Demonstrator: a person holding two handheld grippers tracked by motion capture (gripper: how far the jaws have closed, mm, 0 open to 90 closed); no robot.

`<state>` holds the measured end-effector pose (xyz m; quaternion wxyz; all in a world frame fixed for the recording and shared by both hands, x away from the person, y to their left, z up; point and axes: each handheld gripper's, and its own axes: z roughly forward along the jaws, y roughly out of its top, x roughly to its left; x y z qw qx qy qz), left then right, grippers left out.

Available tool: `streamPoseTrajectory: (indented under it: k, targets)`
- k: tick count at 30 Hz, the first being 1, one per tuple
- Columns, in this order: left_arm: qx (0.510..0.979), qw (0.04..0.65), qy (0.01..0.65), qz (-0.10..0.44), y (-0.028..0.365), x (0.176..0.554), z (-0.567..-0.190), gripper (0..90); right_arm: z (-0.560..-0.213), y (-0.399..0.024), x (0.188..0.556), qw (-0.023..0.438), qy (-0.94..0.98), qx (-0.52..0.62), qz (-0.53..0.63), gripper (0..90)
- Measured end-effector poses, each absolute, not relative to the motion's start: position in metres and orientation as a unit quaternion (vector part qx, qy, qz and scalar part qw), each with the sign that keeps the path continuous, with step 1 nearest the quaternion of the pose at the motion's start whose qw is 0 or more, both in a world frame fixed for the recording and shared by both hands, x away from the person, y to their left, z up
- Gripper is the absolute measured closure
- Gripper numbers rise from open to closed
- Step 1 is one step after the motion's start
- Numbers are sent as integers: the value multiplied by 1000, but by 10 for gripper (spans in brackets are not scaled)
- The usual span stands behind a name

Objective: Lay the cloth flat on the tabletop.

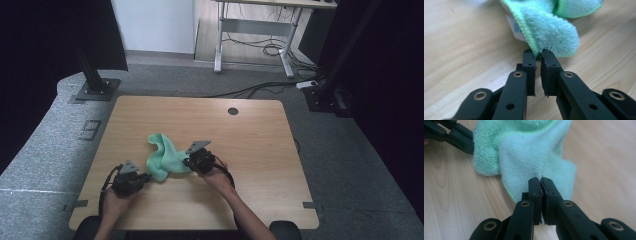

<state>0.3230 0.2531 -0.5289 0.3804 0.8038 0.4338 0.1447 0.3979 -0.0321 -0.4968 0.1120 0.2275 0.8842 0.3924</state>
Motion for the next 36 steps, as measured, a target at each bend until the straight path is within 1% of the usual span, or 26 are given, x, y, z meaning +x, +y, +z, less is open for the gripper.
streamPoseTrajectory:
  k: [3, 6, 9, 11, 13, 15, 16, 17, 19, 21, 25, 29, 31, 33, 36]
  targets:
    - [786, 408, 439, 150, 261, 321, -523, 857, -482, -46, 398, 126, 879, 232, 398, 859]
    - [775, 422, 447, 144, 267, 321, -520, 874, -470, -62, 400, 134, 872, 244, 402, 856]
    - [781, 405, 457, 132, 267, 325, -525, 874, -468, -74, 408, 129, 869, 266, 396, 843]
    - [794, 380, 461, 114, 265, 328, -531, 854, -477, -81, 415, 133, 873, 288, 370, 781]
    - [805, 352, 464, 113, 262, 329, -536, 768, -493, -88, 422, 126, 875, 313, 346, 690]
    - [808, 347, 459, 125, 260, 328, -535, 637, -508, -97, 425, 122, 871, 334, 338, 611]
    - [807, 348, 459, 134, 260, 327, -533, 556, -511, -101, 425, 122, 869, 337, 341, 585]
    - [805, 350, 456, 145, 260, 326, -531, 484, -513, -104, 424, 120, 867, 339, 344, 568]
    - [803, 352, 452, 164, 261, 325, -526, 381, -512, -108, 421, 123, 867, 335, 348, 548]
    - [799, 356, 452, 173, 263, 323, -524, 318, -507, -109, 419, 126, 866, 330, 353, 548]
    - [793, 361, 457, 178, 266, 325, -521, 253, -499, -104, 415, 120, 868, 316, 364, 550]
    - [799, 355, 453, 173, 262, 332, -520, 202, -500, -95, 414, 113, 874, 302, 364, 549]
    - [803, 355, 447, 169, 257, 337, -519, 183, -501, -90, 413, 108, 876, 298, 364, 523]
    - [804, 354, 447, 167, 253, 342, -519, 160, -502, -86, 413, 106, 877, 297, 363, 481]
    - [806, 349, 450, 160, 247, 350, -523, 152, -502, -80, 413, 105, 875, 299, 366, 408]
